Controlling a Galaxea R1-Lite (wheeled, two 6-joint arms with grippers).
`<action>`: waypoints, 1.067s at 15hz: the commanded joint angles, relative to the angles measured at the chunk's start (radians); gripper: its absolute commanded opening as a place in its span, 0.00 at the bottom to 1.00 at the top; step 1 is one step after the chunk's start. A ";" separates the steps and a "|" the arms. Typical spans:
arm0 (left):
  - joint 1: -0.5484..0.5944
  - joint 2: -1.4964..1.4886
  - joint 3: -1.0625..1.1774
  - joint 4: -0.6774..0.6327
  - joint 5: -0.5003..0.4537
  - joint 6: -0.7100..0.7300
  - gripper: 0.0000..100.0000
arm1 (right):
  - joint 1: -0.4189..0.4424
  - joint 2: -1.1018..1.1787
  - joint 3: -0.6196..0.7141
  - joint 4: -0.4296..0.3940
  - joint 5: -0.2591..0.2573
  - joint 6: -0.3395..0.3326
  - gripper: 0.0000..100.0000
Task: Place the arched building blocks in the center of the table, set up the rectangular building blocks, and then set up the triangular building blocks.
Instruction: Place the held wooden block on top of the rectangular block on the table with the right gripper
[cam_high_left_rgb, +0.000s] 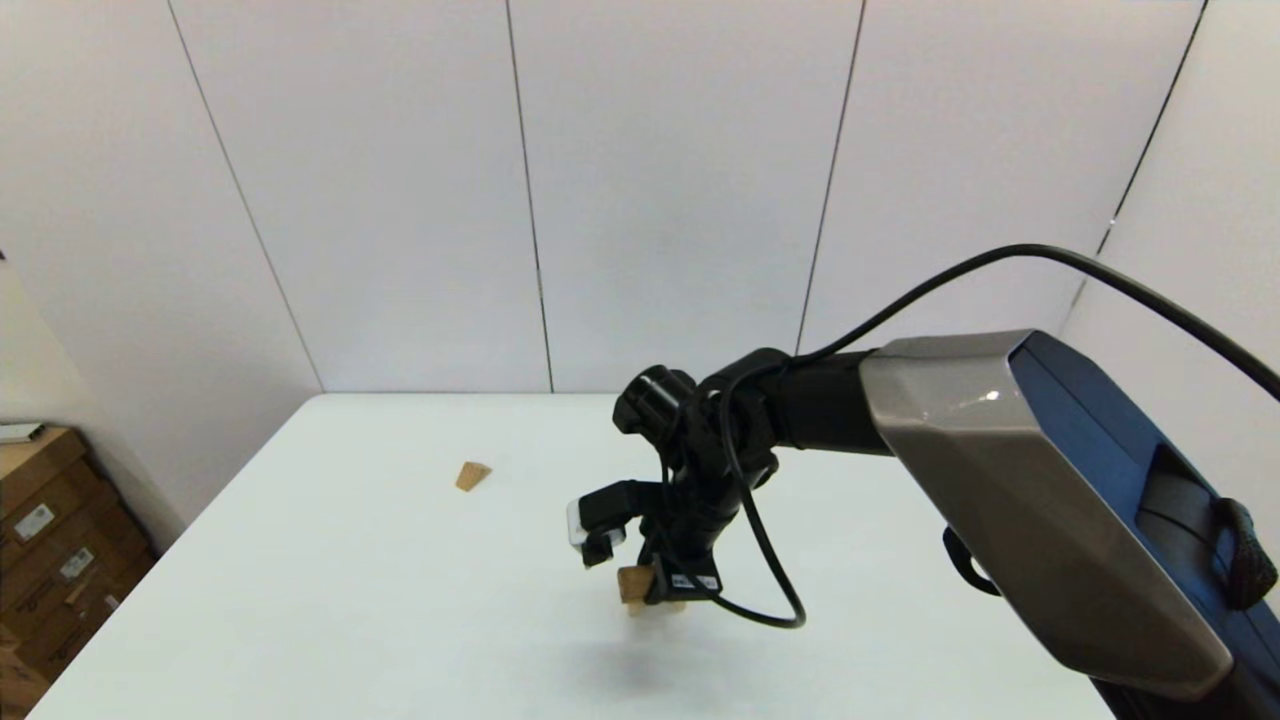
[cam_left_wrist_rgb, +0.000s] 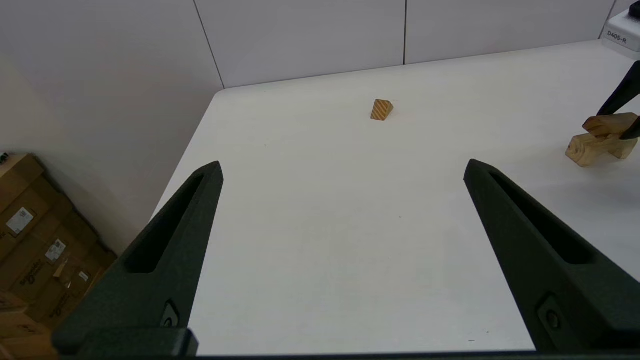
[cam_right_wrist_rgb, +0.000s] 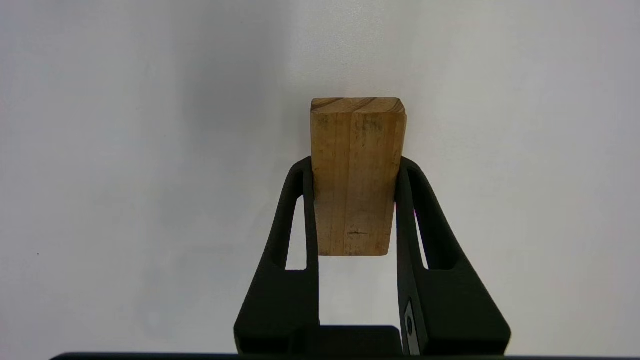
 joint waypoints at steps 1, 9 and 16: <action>0.001 0.001 0.000 0.000 0.000 0.001 1.00 | -0.004 0.009 0.000 0.005 0.001 -0.005 0.00; 0.000 0.001 0.002 0.000 0.000 0.001 1.00 | -0.018 0.007 -0.002 -0.001 -0.017 -0.013 0.00; 0.000 0.001 0.000 0.000 0.000 0.001 1.00 | -0.018 0.006 -0.002 -0.007 -0.028 -0.022 0.00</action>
